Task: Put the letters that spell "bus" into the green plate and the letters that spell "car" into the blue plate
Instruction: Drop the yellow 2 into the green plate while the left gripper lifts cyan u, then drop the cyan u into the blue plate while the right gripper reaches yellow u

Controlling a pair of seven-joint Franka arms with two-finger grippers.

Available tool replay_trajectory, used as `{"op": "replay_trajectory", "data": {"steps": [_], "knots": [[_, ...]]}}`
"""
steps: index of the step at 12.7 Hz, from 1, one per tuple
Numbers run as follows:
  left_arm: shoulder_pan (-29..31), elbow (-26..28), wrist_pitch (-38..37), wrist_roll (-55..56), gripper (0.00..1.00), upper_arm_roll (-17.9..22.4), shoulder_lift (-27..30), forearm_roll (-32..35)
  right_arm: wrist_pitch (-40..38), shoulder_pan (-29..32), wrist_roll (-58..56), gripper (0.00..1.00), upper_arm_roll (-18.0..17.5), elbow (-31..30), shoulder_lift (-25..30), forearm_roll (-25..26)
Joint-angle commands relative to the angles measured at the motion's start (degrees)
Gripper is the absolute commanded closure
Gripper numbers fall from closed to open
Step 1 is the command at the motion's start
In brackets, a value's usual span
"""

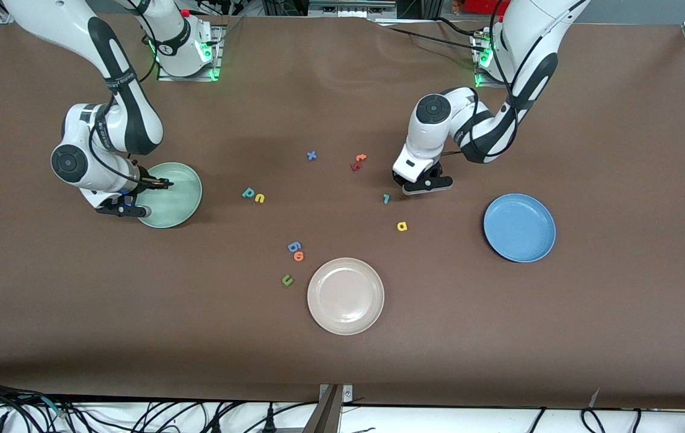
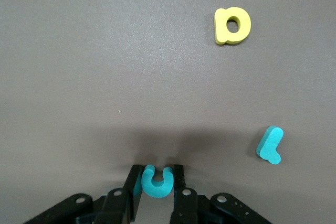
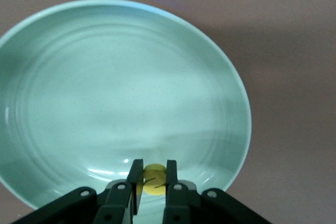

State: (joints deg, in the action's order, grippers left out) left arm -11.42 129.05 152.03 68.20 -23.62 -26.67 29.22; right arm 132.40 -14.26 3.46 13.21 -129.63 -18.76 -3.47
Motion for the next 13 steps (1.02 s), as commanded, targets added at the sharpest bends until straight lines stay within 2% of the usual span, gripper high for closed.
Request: {"op": "replay_trajectory", "data": {"steps": [1,2,3,4,5,6,8,10,11,13], "knots": [[-0.27,-0.12,-2.09,1.15,0.74,0.51,-1.63,1.54,0.4,0.28,-1.17,1.0,-0.02,0.52,-0.75,0.84],[-0.27,-0.12,-2.18,1.15,0.74,0.51,-1.63,1.54,0.4,0.37,-1.78,1.0,0.07,0.61,-0.93,0.84],[-0.18,-0.21,-2.79,1.06,0.76,0.42,-1.46,1.45,0.4,0.37,-1.79,0.95,0.07,0.69,-1.02,0.84],[-0.01,-0.64,-4.18,0.62,0.77,0.42,-1.2,1.36,0.31,0.37,-1.79,0.83,0.07,0.78,-1.02,0.84],[0.25,-1.86,-5.94,0.53,0.77,0.25,-1.19,1.28,0.31,0.37,-1.79,0.36,0.07,0.78,-1.02,0.84],[0.6,-3.36,-8.22,-0.16,0.79,-0.36,-1.28,0.58,0.31,0.37,-1.26,0.1,0.07,0.87,-0.93,0.75],[0.61,-8.09,-15.23,-8.21,0.8,-0.37,-1.28,-6.5,-0.21,0.2,-0.56,0.07,-0.02,1.57,-0.32,0.75],[1.3,-16.34,-28.39,-22.6,0.8,-0.19,-1.28,-15.39,-2.57,-0.24,0.75,0.06,-0.28,3.15,0.73,0.05],[3.23,-19.16,-32.81,-27.46,0.79,-0.19,-1.19,-16.55,-5.11,-0.42,3.63,0.06,-1.07,4.81,0.92,0.05],[6.13,-20.51,-34.52,-35.11,0.79,-0.28,-0.49,-16.57,-7.51,-0.51,9.52,0.06,-4.84,7.19,1.79,-0.04]]}}
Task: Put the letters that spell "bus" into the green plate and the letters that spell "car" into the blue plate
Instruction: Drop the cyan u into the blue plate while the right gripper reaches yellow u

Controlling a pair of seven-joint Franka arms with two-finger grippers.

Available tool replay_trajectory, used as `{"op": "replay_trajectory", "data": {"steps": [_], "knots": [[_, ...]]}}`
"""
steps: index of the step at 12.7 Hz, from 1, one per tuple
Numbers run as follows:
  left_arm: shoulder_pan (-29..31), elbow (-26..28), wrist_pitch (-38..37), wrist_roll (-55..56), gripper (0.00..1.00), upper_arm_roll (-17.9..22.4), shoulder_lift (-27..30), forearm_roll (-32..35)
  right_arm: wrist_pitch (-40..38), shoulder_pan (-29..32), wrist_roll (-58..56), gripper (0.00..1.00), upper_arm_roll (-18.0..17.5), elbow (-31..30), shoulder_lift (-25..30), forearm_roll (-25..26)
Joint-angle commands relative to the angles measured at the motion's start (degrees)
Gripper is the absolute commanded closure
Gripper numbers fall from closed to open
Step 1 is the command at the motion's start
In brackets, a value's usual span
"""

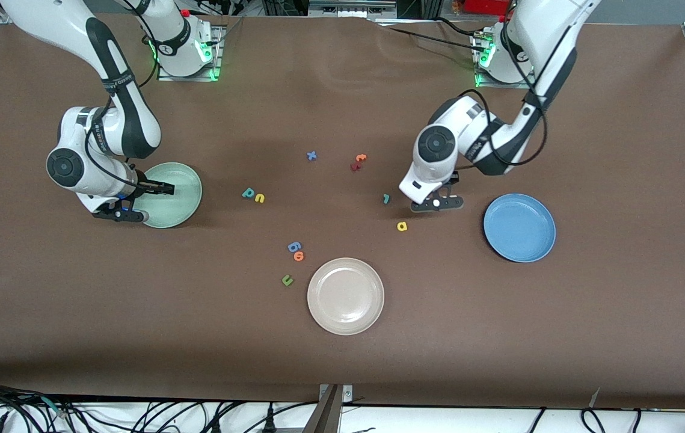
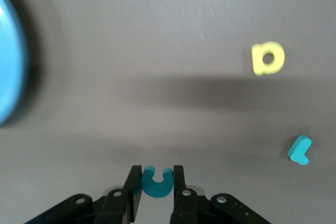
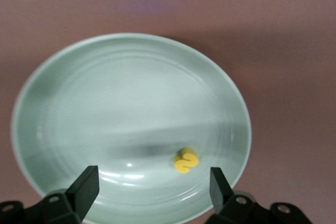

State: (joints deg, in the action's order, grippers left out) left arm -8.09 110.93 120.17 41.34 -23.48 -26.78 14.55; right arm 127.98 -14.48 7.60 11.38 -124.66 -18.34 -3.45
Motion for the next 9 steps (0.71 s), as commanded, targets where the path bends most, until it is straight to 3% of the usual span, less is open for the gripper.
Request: {"op": "replay_trajectory", "data": {"steps": [1,6,9], "knots": [[4.73,-2.39,-2.75,-13.08,0.79,-0.43,-0.03,-1.9,-3.09,-0.28,8.63,0.06,-4.85,2.57,1.55,-0.06],[13.78,-2.04,-3.89,-29.97,0.79,-0.43,1.29,-1.19,-0.47,-0.28,23.75,0.07,-13.03,3.02,0.59,-0.24],[18.97,-0.29,-0.66,-36.75,0.81,-0.43,1.47,-1.11,4.88,-0.89,26.15,0.07,-17.43,2.75,-1.25,-0.15]]}}
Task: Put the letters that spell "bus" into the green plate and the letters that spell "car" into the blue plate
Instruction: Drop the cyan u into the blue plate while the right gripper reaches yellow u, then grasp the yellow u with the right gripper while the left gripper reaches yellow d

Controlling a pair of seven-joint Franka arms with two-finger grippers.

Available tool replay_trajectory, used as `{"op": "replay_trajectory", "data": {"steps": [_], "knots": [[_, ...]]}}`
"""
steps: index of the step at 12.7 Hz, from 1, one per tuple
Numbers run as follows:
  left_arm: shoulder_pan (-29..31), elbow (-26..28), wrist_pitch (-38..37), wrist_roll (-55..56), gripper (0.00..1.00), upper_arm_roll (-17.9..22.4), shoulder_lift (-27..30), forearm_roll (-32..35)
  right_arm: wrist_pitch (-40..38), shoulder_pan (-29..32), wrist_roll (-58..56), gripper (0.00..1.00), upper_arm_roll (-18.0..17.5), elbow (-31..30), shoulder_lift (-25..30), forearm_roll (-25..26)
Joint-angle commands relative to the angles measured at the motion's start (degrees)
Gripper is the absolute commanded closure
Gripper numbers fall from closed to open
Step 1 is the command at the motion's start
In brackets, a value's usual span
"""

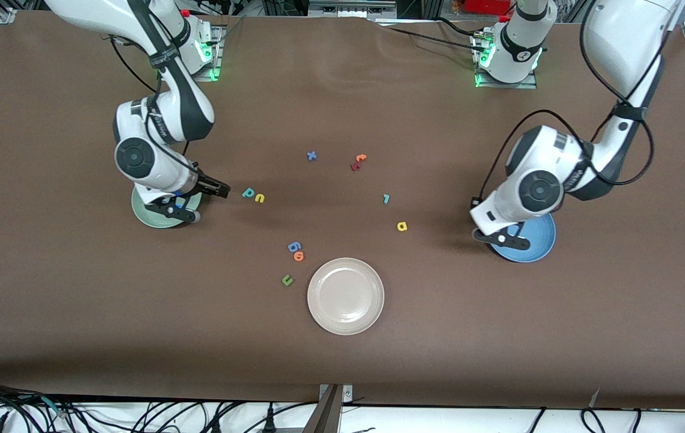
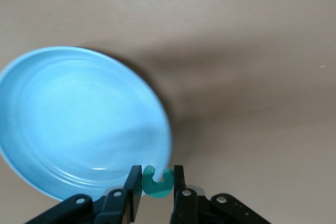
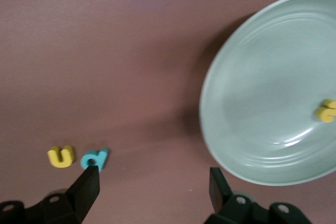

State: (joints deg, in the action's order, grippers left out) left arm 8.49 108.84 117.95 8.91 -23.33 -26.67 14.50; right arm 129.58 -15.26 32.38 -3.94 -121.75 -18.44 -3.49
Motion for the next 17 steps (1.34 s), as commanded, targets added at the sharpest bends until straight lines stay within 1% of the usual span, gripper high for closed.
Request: {"op": "replay_trajectory", "data": {"steps": [1,3,5,6,7,8,10,11,13,14,15,16,17], "knots": [[3.01,3.73,4.45,-4.34,0.81,-0.57,1.62,-0.87,6.09,-1.16,1.46,0.07,-2.73,-0.16,-1.77,-0.12],[4.16,8.73,11.04,-4.34,0.81,-0.49,3.72,-0.87,11.28,-4.85,1.9,0.07,-2.74,-0.07,-3.87,-0.03],[5.04,13.22,16.58,-4.34,0.81,-0.49,5.83,-0.87,16.12,-6.44,1.9,0.08,-2.74,-0.07,-6.24,-0.03],[5.39,14.98,18.96,-4.34,0.81,-0.49,6.54,-0.87,17.36,-7.06,1.9,0.1,-2.74,-0.07,-6.86,-0.03],[5.65,15.95,19.86,-4.34,0.81,-0.49,6.89,-0.79,17.89,-7.5,1.9,0.16,-2.65,0.02,-7.3,-0.03],[5.66,16.49,20.39,-4.34,0.81,-0.4,7.16,-0.35,18.25,-7.76,1.9,0.2,-2.65,0.11,-7.66,0.06],[6.71,16.84,21.79,-4.34,0.81,-0.49,6.98,2.46,19.65,-8.03,1.72,0.28,-2.65,0.19,-8.27,1.02],[6.71,16.76,22.41,-4.34,0.81,-0.49,6.63,2.99,19.83,-8.47,1.81,0.31,-2.65,0.28,-8.36,1.98],[7.41,16.76,25.04,-4.25,0.8,-0.31,5.06,3.08,19.83,-8.56,1.72,0.31,-2.57,0.19,-8.8,2.43],[7.41,16.41,25.14,-4.08,0.72,-0.31,4.53,3.43,19.92,-8.56,1.72,0.31,-2.56,0.19,-9.06,3.39],[7.59,16.14,25.14,-4.08,0.31,-0.31,4.52,3.43,20.18,-8.56,1.81,0.31,-2.56,0.28,-9.24,5.83],[7.59,15.79,24.7,-4.17,0.0,-0.31,4.52,3.43,20.53,-8.56,1.81,0.31,-2.56,0.28,-9.5,6.38],[7.42,15.79,24.52,-3.82,0.0,-0.31,4.52,3.43,20.53,-8.47,1.81,0.31,-2.56,0.2,-9.59,6.56]]}}
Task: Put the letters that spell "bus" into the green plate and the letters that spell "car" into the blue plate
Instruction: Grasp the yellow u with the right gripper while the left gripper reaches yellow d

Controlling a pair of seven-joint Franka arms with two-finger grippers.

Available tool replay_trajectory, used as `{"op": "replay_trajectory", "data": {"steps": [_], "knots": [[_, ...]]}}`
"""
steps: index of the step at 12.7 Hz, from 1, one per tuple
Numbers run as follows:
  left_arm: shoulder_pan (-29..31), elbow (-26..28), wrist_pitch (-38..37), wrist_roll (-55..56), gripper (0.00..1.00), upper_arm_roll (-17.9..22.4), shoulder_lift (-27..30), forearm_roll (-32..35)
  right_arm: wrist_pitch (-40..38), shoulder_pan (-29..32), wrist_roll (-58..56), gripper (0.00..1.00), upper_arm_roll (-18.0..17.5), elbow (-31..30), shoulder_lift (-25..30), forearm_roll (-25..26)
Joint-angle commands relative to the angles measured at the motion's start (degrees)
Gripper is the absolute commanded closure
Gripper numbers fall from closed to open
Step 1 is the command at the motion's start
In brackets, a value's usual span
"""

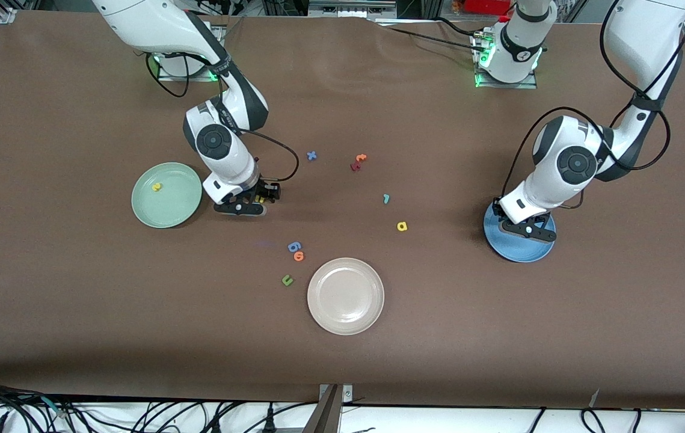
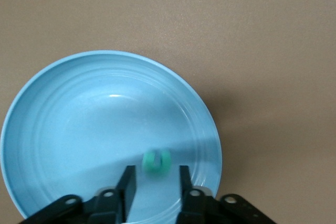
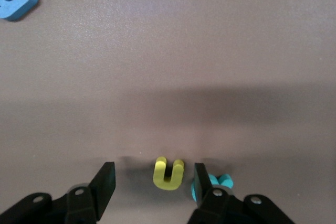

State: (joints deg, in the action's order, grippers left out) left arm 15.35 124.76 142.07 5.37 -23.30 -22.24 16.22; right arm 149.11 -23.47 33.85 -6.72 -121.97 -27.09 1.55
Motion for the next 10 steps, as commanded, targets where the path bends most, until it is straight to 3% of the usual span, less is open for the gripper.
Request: {"op": "replay_trajectory", "data": {"steps": [1,3,5,10], "knots": [[0.56,-0.48,0.4,-0.1,0.0,-0.43,0.17,1.62,1.01,-0.27,0.34,0.31,0.22,0.42,-1.03,1.79],[-0.75,-1.53,-0.03,2.08,0.0,-0.69,0.17,1.27,2.14,-0.35,0.34,0.31,0.22,0.51,-1.47,1.79],[-5.83,-2.32,-0.12,8.47,0.0,-0.87,0.09,1.18,2.5,-0.35,0.34,0.32,0.22,0.42,-1.73,1.79],[-16.91,-12.32,-0.38,24.03,0.0,-0.87,-8.59,0.83,2.5,-0.35,0.51,0.35,0.13,0.51,-1.82,1.62]]}}
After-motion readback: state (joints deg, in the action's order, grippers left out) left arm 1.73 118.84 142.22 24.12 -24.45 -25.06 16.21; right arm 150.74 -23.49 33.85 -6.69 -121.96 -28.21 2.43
